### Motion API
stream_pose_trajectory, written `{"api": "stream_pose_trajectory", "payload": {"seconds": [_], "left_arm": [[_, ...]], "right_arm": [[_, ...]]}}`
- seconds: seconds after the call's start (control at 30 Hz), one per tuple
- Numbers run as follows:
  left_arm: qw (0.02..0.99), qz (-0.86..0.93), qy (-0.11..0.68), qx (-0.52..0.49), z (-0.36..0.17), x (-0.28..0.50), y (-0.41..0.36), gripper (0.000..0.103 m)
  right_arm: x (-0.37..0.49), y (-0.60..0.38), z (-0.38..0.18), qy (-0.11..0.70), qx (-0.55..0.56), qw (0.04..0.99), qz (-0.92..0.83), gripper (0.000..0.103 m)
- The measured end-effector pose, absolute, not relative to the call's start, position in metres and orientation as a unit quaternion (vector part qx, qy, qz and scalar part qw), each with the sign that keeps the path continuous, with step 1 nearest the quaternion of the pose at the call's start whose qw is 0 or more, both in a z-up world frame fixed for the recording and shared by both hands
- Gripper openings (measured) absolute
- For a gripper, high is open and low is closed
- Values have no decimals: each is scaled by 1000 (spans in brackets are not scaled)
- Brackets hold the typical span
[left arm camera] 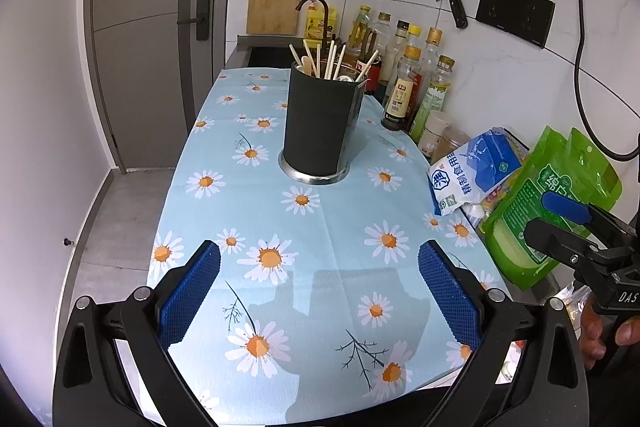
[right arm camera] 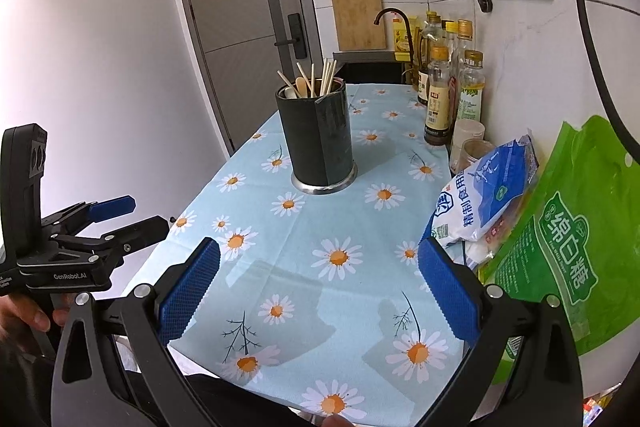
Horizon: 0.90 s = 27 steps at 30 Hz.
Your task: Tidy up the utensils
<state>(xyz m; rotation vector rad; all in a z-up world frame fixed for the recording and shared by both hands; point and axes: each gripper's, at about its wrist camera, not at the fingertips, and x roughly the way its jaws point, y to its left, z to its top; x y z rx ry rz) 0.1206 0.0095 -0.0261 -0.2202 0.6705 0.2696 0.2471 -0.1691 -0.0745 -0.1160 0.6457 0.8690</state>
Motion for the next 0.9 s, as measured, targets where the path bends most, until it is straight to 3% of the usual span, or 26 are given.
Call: {"api": "stream_pose_trajectory", "payload": {"seconds": [0.9], "left_arm": [[928,140,327,-111,-28,117,-2,96]], "right_arm": [[249,-178,-77,305,-52,853,419,98]]}}
